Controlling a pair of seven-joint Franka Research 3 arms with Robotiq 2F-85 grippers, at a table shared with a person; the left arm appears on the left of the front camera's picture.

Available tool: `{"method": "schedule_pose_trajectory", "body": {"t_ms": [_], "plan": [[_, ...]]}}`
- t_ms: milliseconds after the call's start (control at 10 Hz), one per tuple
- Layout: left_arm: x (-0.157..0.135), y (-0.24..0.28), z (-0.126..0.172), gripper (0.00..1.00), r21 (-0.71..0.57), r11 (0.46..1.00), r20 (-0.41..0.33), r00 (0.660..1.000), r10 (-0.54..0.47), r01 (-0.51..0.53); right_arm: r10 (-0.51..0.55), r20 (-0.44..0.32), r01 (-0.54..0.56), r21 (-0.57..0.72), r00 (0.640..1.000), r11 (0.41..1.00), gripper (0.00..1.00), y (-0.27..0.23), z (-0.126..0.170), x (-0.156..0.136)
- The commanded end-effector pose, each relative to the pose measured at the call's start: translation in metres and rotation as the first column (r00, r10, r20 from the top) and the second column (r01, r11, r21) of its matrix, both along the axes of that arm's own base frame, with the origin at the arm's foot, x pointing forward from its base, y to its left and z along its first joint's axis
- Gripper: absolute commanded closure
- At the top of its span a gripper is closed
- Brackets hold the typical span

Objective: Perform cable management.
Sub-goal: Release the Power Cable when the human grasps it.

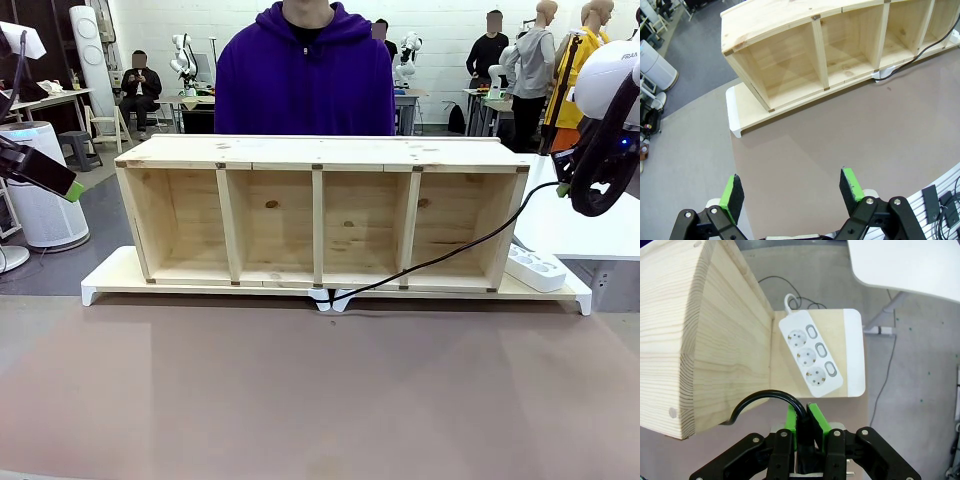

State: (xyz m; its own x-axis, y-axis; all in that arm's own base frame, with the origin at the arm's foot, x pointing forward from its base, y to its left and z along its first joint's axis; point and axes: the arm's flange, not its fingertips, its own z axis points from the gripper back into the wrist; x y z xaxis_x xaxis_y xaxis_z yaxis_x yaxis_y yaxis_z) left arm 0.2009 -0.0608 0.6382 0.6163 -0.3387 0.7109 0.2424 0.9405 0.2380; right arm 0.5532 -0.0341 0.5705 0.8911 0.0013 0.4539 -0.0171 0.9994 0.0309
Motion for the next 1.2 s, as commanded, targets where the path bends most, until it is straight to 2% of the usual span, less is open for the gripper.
{"method": "schedule_pose_trajectory", "body": {"t_ms": [0, 1100], "plan": [[0.0019, 0.0013, 0.0004, 0.0, 0.012, 1.0, 0.013, 1.0, -0.009, 0.009, -0.001, 0.008, 0.001, 0.0, 1.0, 1.0, 0.85, -0.0003, 0.0006, 0.0001], [0.0019, 0.0013, 0.0004, 0.0, 0.012, 1.0, 0.013, 1.0, -0.009, 0.009, -0.001, 0.008, 0.001, 0.0, 1.0, 1.0, 0.85, -0.0003, 0.0006, 0.0001]]}}
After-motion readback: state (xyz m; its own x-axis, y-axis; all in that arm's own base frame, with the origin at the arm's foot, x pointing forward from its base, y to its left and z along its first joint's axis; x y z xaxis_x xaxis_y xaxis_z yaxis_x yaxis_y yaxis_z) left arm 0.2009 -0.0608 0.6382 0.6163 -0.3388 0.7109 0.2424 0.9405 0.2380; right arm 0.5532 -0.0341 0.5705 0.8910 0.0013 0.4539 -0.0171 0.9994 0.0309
